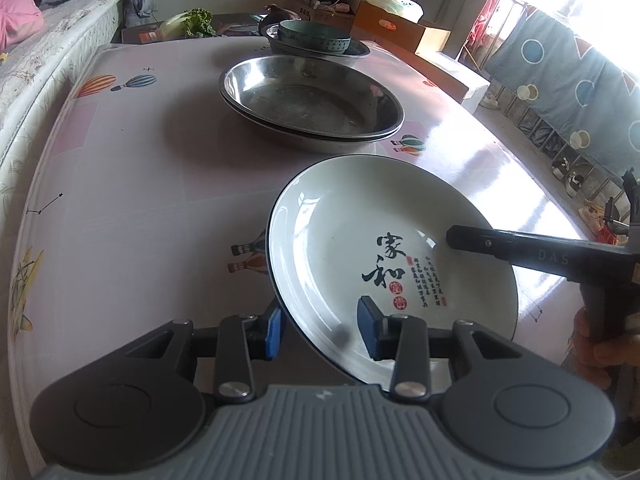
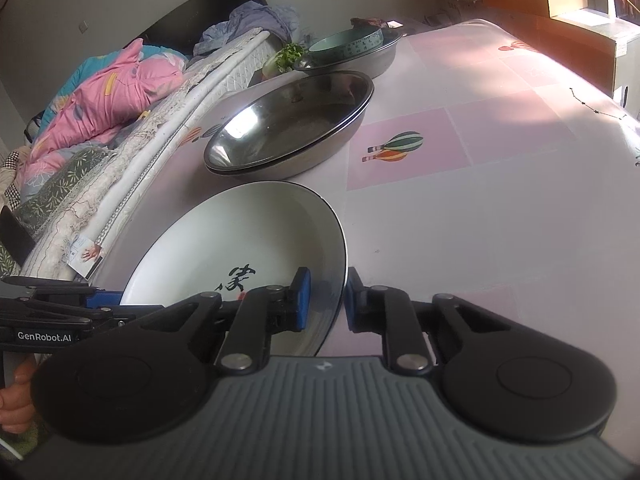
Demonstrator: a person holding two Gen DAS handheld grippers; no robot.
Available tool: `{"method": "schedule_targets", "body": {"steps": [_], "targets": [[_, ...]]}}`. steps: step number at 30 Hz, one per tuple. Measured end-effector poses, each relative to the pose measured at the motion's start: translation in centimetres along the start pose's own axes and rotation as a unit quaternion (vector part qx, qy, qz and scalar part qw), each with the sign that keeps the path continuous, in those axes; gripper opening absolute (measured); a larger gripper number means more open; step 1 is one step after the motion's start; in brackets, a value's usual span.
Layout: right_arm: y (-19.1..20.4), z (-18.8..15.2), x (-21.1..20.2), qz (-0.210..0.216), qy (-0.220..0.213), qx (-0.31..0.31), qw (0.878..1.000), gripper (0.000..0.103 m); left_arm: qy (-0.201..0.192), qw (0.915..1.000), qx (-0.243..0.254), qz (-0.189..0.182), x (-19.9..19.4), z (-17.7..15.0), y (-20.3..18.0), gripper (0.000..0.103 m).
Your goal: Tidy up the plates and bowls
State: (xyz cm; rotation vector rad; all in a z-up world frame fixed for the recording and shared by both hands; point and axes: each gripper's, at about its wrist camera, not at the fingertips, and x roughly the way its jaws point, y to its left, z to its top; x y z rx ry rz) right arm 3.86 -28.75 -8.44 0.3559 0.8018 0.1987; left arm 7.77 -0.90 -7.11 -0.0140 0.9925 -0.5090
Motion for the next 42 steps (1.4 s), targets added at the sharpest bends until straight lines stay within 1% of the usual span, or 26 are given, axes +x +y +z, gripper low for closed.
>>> {"method": "schedule_targets", "body": {"steps": [5, 9, 13, 16, 20, 25, 31, 38, 42], "targets": [[-0.1, 0.0, 0.0, -0.001, 0.001, 0.002, 1.000, 0.016, 0.001, 1.0000, 0.000, -0.002, 0.2, -0.1, 0.0, 0.039], [-0.2, -0.3, -0.4, 0.000, 0.002, 0.005, 1.000, 0.016, -0.001, 0.9995, 0.025, 0.018, 0.5, -0.1, -0.7, 0.039], [-0.1, -0.8, -0.6, -0.002, 0.000, 0.006, 1.000, 0.016, -0.003, 0.9990, 0.038, 0.025, 0.7, -0.1, -1.1, 0.044], [0.4, -0.9, -0.6, -0.012, -0.004, -0.005, 1.000, 0.017, -0.003, 0.9988, 0.041, 0.028, 0.8, -0.1, -1.3, 0.046], [0.9, -1.0, -0.7, -0.023, -0.008, -0.020, 1.000, 0.019, -0.005, 0.9983, 0.045, 0.038, 0.9, 0.1, -1.6, 0.048], [0.7, -0.5, -0.3, -0.026, -0.011, -0.012, 1.000, 0.019, -0.003, 0.9987, 0.037, 0.036, 1.2, 0.6, -1.5, 0.048], [0.4, 0.0, 0.2, -0.025, -0.014, -0.011, 1.000, 0.019, -0.004, 0.9983, 0.043, 0.039, 1.2, 0.6, -1.7, 0.048], [0.5, -0.1, 0.3, -0.024, -0.017, -0.014, 0.999, 0.020, -0.002, 0.9983, 0.044, 0.039, 1.4, 0.6, -1.9, 0.054], [0.5, -0.1, 0.3, -0.025, -0.017, -0.014, 0.999, 0.020, -0.001, 0.9983, 0.043, 0.039, 1.4, 0.7, -1.9, 0.055]]}}
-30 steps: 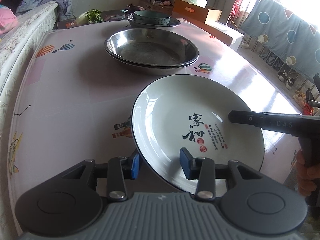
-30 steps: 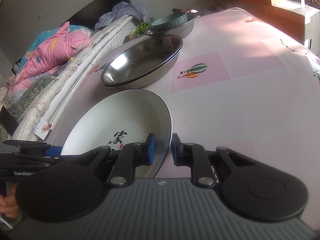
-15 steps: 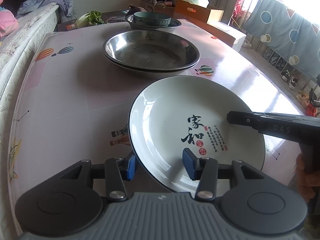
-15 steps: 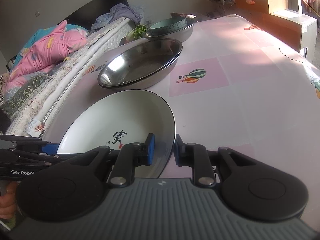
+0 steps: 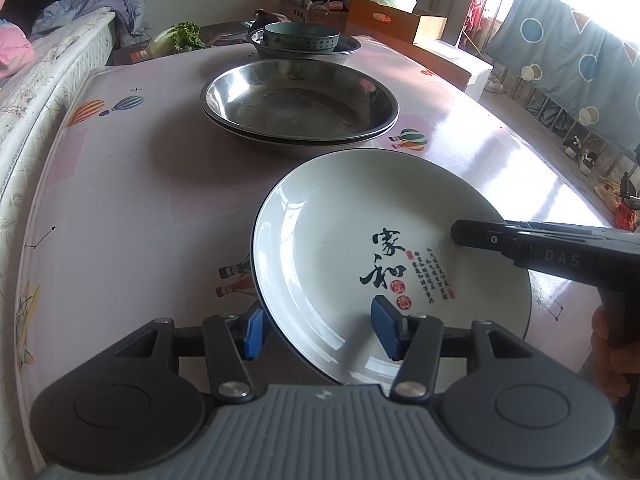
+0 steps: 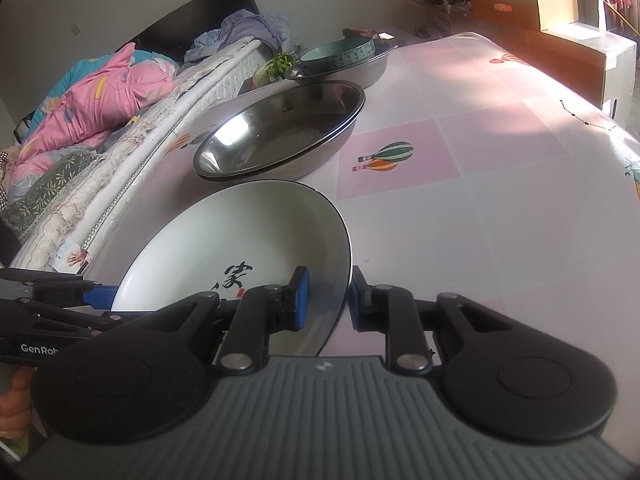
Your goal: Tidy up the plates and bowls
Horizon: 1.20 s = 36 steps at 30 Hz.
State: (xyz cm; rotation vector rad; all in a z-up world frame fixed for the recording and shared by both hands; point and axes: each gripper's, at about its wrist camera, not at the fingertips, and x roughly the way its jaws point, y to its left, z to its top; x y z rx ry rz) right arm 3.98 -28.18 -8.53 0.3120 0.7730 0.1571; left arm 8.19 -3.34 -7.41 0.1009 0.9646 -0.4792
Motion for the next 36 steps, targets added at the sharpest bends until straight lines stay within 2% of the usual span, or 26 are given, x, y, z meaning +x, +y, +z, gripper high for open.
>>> {"method": "schedule_targets", "body": {"steps": [36], "targets": [[0.05, -0.06, -0.08, 0.000, 0.000, -0.001, 1.000, 0.021, 0.002, 1.0000, 0.000, 0.001, 0.38, 0.37, -0.11, 0.061]]}}
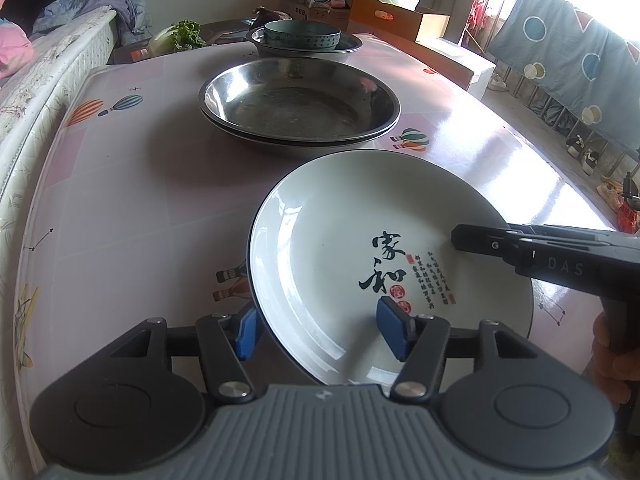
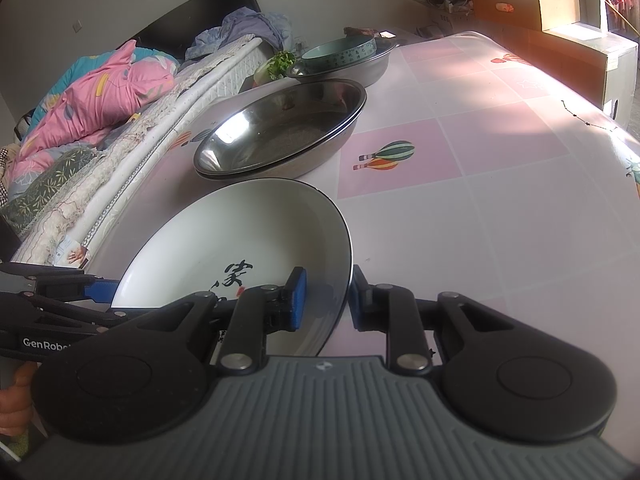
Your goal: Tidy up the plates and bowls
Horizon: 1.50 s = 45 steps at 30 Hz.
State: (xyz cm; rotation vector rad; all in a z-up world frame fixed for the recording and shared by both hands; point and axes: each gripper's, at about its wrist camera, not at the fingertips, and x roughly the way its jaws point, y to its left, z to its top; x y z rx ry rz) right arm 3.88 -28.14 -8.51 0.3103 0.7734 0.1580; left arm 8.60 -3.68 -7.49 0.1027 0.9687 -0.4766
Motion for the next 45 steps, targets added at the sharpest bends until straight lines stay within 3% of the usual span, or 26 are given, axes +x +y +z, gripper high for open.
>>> {"method": "schedule_targets", "body": {"steps": [21, 33, 45], "targets": [[0.1, 0.0, 0.0, -0.001, -0.001, -0.001, 1.000, 0.021, 0.000, 1.0000, 0.000, 0.001, 0.0, 0.0, 0.0, 0.063], [1.1, -0.1, -0.1, -0.016, -0.005, -0.038, 0.999, 0.030, -0.004, 0.9999, -0.002, 0.015, -0.1, 0.1, -0.2, 0.065], [0.9, 0.1, -0.1, -0.016, -0.001, -0.018, 1.000, 0.030, 0.000, 0.9996, -0.019, 0.020, -0.3, 0.3, -0.3, 0.065]]}}
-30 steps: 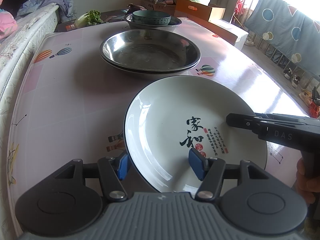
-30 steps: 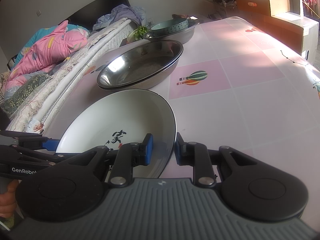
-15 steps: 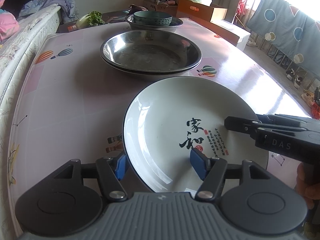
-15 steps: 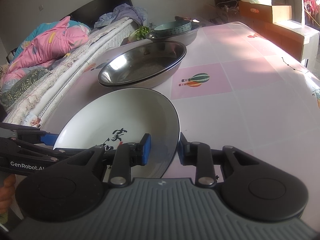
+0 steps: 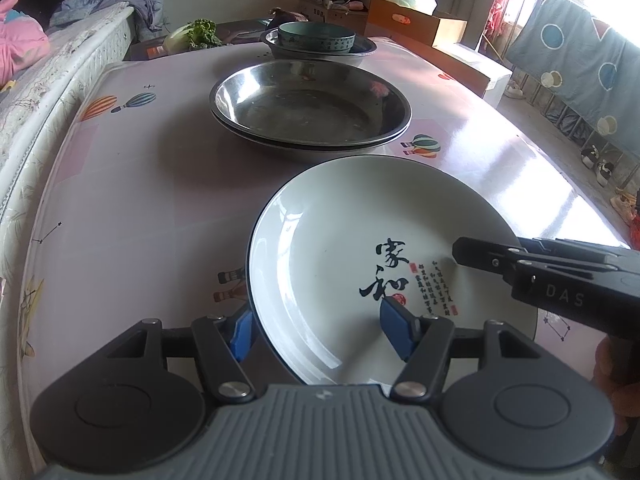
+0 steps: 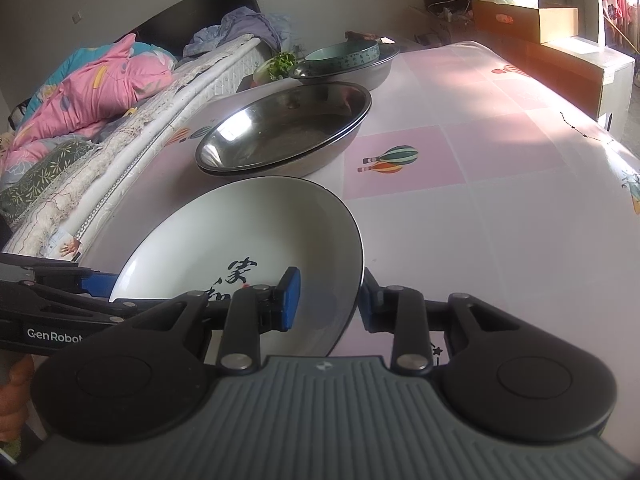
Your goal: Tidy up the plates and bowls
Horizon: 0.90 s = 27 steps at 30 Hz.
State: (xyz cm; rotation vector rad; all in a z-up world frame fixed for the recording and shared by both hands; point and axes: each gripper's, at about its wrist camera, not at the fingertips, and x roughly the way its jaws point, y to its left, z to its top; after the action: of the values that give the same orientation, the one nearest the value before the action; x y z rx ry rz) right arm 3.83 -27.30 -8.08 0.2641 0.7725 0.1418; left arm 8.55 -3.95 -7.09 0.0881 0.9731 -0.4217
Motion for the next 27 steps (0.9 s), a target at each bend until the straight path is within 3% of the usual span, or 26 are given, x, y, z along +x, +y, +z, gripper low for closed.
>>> {"method": "schedule_targets", "body": {"steps": [27], "targets": [[0.27, 0.43, -0.12, -0.002, -0.003, -0.004, 1.000, 0.030, -0.014, 0.9999, -0.006, 0.001, -0.75, 0.33, 0.17, 0.064]]}}
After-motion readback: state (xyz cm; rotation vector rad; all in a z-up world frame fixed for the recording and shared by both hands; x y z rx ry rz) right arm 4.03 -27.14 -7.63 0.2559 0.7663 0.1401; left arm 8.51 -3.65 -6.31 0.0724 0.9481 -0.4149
